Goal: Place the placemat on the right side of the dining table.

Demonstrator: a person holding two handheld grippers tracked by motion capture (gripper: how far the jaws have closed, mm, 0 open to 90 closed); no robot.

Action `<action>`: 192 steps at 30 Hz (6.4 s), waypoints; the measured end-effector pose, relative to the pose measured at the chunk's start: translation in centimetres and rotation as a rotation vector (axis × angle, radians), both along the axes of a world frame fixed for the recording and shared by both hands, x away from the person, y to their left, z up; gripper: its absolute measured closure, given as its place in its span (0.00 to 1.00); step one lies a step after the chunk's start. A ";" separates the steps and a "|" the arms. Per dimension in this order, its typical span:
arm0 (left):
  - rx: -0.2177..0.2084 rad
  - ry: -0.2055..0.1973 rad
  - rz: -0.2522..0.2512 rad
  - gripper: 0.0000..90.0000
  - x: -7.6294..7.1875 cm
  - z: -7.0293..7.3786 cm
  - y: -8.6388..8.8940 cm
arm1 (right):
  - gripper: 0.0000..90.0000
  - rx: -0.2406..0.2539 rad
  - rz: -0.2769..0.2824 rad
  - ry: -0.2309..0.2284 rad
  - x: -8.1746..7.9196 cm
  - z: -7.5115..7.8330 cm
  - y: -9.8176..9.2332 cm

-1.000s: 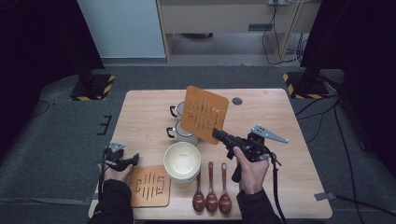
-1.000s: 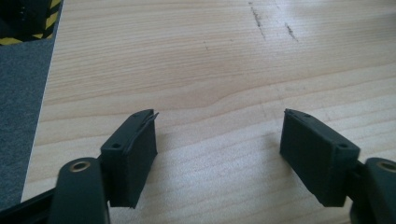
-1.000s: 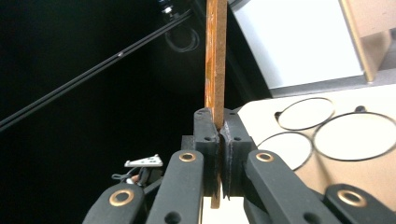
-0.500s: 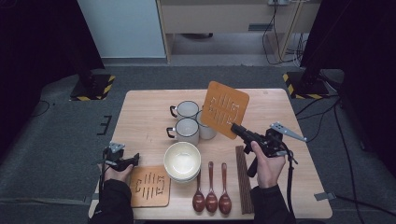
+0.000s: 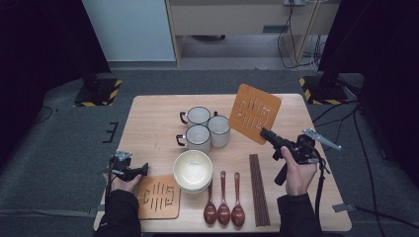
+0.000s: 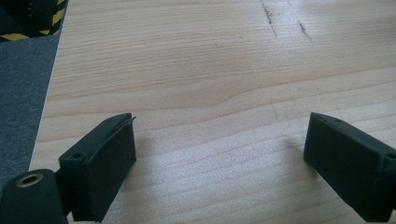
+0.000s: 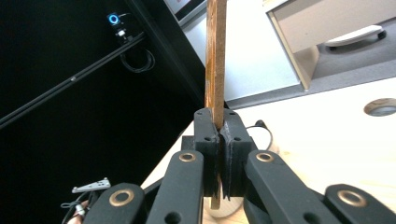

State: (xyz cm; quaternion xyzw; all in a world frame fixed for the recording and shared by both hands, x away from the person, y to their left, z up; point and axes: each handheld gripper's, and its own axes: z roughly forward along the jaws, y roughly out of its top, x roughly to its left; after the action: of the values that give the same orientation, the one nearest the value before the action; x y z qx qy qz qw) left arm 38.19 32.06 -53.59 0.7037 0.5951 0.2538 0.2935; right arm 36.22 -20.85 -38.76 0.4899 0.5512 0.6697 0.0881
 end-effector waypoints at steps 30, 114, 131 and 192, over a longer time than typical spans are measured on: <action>-0.002 0.022 0.022 0.00 0.1 -0.1 0.1 | 0.97 -0.036 -0.115 0.121 0.8 -3.4 -6.0; 0.000 0.022 0.019 0.00 0.0 -0.1 0.1 | 0.69 -0.211 -0.253 0.426 1.5 -12.6 -11.7; 0.000 0.023 0.019 0.00 0.0 -0.1 0.1 | 0.53 -0.404 -0.295 0.429 1.6 -13.0 -11.8; 0.000 0.023 0.019 0.00 0.0 -0.1 0.1 | 0.36 -0.698 -0.389 0.460 4.9 -14.2 -9.2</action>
State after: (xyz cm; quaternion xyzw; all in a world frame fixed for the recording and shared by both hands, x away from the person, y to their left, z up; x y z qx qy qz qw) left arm 38.15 32.14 -53.67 0.7010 0.6050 0.2485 0.2845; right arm 41.13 -30.02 -52.93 0.6612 0.6468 0.2889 0.2469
